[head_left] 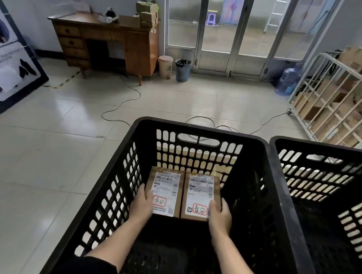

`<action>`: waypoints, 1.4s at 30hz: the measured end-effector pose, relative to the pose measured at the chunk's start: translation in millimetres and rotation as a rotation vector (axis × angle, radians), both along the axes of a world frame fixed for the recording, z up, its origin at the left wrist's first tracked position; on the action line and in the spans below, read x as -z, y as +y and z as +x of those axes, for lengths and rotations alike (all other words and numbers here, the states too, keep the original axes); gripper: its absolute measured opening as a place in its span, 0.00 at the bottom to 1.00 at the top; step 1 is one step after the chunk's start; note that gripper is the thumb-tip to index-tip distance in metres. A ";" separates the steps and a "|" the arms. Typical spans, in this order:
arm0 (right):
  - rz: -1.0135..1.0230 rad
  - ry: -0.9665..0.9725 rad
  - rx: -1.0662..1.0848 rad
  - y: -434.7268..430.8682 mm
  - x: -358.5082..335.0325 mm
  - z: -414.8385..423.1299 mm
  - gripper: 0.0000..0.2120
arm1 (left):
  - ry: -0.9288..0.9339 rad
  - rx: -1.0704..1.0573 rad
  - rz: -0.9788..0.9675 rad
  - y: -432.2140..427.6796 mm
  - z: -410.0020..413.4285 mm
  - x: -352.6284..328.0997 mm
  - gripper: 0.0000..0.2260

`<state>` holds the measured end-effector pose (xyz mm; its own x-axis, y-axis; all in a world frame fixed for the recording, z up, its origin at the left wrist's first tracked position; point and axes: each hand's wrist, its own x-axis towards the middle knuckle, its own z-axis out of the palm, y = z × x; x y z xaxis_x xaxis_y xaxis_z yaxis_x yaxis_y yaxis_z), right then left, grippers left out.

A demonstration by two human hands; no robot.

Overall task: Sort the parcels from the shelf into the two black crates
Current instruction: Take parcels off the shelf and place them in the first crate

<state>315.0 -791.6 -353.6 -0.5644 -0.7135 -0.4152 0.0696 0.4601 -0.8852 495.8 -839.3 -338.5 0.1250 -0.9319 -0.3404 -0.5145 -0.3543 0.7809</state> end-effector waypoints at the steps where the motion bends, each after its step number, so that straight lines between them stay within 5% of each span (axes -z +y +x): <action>1: 0.014 0.113 -0.020 1.1 -5.8 0.4 0.23 | -0.059 0.035 -0.063 2.8 -0.9 -0.6 0.20; 4: 0.027 0.525 -0.184 8.8 -17.6 2.4 0.25 | -0.322 0.294 -0.300 12.6 -6.2 -8.2 0.27; 7: 0.047 0.801 -0.420 15.4 -15.4 9.3 0.26 | -0.641 0.546 -0.305 15.6 -7.4 -6.2 0.39; 12: -0.003 0.985 -0.597 17.6 -7.0 18.7 0.24 | -0.705 0.608 -0.197 18.8 0.9 -3.4 0.37; 27: 0.055 1.120 -0.592 19.0 7.2 24.8 0.20 | -0.814 0.581 -0.152 27.3 -12.8 8.2 0.27; 42: 0.093 1.062 -0.652 33.6 -57.4 25.6 0.22 | -0.653 0.524 -0.157 37.2 -1.1 -48.2 0.27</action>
<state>340.6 -758.0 -296.2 -0.2037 -0.9784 -0.0346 -0.9231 0.2037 -0.3263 494.7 -802.1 -290.3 -0.2096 -0.9546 -0.2118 -0.9461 0.1433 0.2905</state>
